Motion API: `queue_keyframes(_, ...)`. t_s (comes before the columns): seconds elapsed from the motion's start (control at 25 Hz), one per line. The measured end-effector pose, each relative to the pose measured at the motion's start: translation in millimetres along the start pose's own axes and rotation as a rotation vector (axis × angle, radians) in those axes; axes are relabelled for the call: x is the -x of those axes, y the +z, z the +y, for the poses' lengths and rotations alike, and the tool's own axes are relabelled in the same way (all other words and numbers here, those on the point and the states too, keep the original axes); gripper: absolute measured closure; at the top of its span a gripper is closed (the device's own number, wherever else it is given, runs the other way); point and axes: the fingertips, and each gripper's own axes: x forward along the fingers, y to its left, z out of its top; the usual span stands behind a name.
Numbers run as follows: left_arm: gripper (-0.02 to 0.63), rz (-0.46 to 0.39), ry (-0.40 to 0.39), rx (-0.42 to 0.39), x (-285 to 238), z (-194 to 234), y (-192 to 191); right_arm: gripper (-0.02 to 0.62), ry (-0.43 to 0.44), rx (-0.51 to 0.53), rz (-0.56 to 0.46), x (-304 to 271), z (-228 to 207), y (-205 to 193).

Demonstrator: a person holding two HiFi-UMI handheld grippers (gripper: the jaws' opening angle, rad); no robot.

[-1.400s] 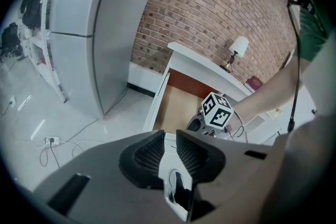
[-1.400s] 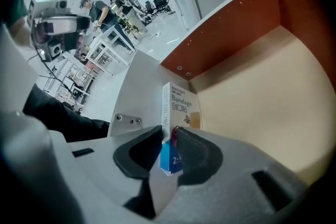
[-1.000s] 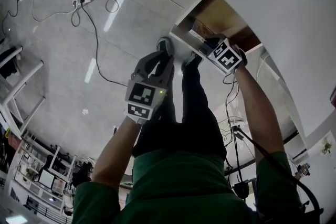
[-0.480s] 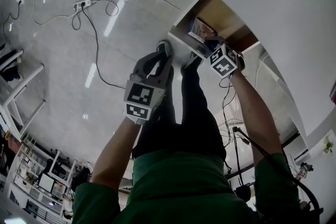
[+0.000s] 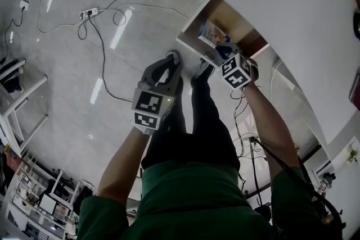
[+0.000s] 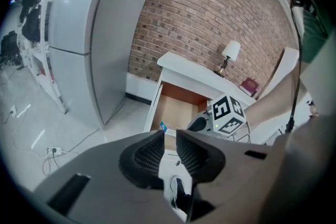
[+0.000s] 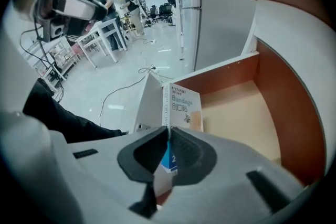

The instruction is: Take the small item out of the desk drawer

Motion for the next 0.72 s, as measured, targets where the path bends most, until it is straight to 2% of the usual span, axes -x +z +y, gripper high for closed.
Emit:
queue_keyframes(0.48,0.54,-0.083,-0.005,-0.061,45,-26,56,0.572,-0.08,0.009,-0.105,97,16,39)
queue_keyframes(0.72,0.54,-0.114,-0.007,-0.08,66,-33,79,0.574,-0.133,0.021,-0.192,153,23,72)
